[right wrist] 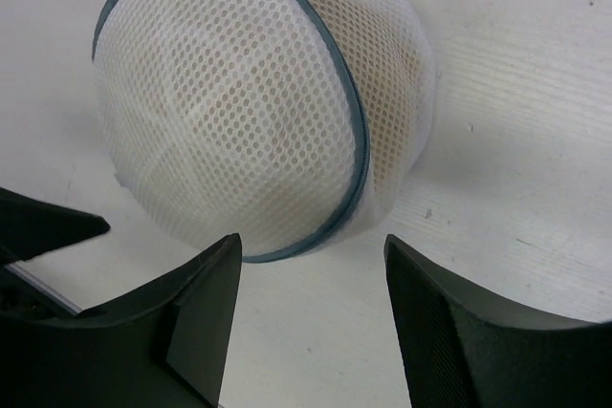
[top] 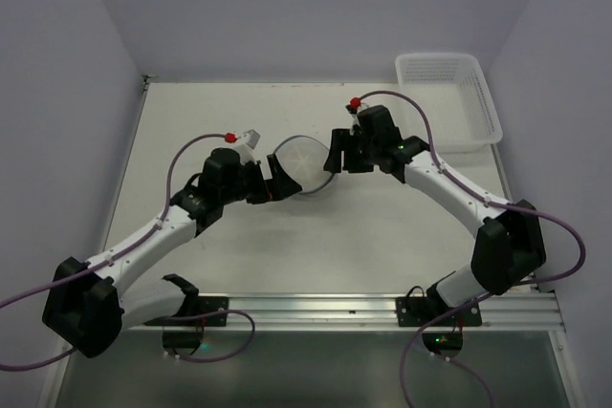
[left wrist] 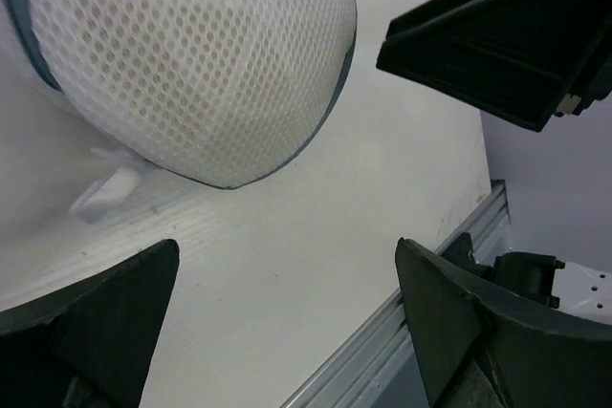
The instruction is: Unzip the laundry bag and remove the bra
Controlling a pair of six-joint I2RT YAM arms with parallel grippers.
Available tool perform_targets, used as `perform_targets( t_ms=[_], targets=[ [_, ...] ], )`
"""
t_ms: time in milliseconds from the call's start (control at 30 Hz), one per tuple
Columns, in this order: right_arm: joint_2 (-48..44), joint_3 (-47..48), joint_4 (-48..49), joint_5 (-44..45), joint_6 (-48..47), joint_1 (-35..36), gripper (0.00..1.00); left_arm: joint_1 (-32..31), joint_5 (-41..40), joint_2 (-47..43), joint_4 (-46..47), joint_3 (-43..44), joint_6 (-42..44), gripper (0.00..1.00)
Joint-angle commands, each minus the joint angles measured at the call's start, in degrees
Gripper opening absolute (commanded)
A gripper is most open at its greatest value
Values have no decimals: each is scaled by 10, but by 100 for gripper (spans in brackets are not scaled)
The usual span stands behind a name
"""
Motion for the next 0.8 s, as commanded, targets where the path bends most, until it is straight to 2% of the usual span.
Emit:
perform_targets(
  t_ms=[0, 33, 100, 200, 333, 567, 667, 767],
  targets=[
    [-62, 2, -24, 8, -31, -3, 64, 20, -59, -28, -120, 70, 81, 100],
    [-82, -8, -26, 1, -32, -3, 69, 45, -57, -22, -144, 92, 111, 100],
    [-102, -18, -29, -6, -31, -2, 71, 56, -41, -10, -155, 111, 144, 100],
    [-140, -42, -24, -20, -31, -2, 74, 111, 9, 32, -155, 146, 199, 100],
    [-178, -88, -5, -19, -30, -2, 75, 129, 17, 134, -162, 224, 241, 99],
    [-219, -146, 10, -26, -34, -2, 75, 131, 155, 273, -142, 317, 281, 94],
    [-237, -161, 21, -27, -36, -2, 74, 132, 183, 296, -126, 316, 278, 87],
    [-253, -173, 36, -35, -40, -1, 75, 132, 215, 291, -90, 285, 241, 70]
  ],
)
